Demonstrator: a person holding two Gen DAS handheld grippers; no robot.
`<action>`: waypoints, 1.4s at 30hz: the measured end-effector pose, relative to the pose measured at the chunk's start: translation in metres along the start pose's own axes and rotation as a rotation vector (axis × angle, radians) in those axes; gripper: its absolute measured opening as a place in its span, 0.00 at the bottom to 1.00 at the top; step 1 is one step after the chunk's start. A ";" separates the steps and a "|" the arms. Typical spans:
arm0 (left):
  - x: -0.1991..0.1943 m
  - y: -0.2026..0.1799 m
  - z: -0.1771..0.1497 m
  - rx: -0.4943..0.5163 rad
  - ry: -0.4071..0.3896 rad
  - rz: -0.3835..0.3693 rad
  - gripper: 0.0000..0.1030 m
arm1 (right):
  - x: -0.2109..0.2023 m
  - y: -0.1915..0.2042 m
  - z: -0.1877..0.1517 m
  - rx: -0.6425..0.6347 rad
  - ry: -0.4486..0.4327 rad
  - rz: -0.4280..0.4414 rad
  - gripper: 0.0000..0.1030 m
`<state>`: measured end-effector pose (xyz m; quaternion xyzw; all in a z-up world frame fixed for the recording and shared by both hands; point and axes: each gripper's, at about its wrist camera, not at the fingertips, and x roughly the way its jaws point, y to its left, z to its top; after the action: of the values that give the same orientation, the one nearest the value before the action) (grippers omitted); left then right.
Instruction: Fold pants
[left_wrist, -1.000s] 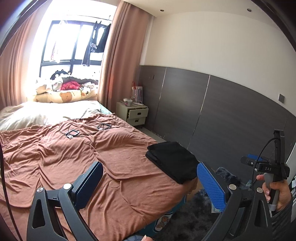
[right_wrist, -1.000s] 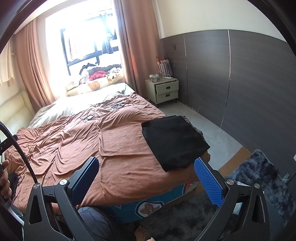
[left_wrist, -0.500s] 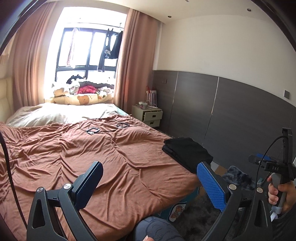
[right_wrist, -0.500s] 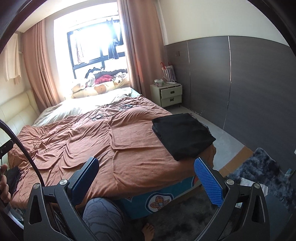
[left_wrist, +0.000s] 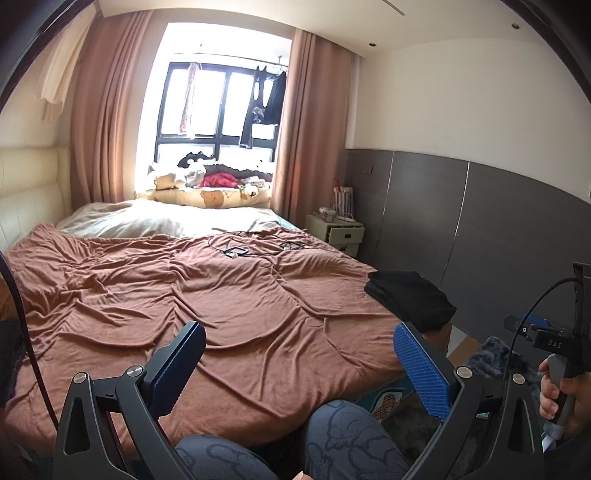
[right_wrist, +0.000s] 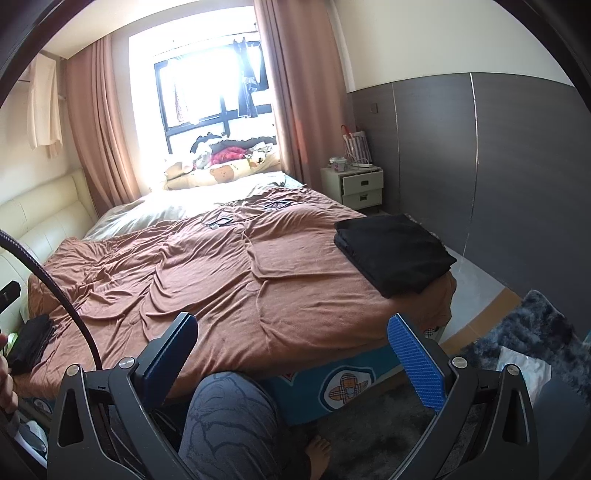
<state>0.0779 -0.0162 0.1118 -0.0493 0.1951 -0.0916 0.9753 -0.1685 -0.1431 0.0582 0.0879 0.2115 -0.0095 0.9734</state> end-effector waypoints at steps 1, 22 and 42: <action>-0.002 0.002 -0.005 -0.001 0.001 0.013 0.99 | -0.001 0.003 -0.003 -0.001 -0.001 0.000 1.00; -0.015 0.014 -0.071 0.011 0.048 0.116 0.99 | 0.003 0.029 -0.050 -0.106 0.048 0.063 1.00; -0.016 0.001 -0.093 0.024 0.070 0.092 0.99 | -0.012 0.043 -0.059 -0.111 0.051 0.036 1.00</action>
<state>0.0275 -0.0178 0.0316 -0.0253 0.2300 -0.0508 0.9715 -0.2015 -0.0906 0.0172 0.0380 0.2348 0.0220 0.9711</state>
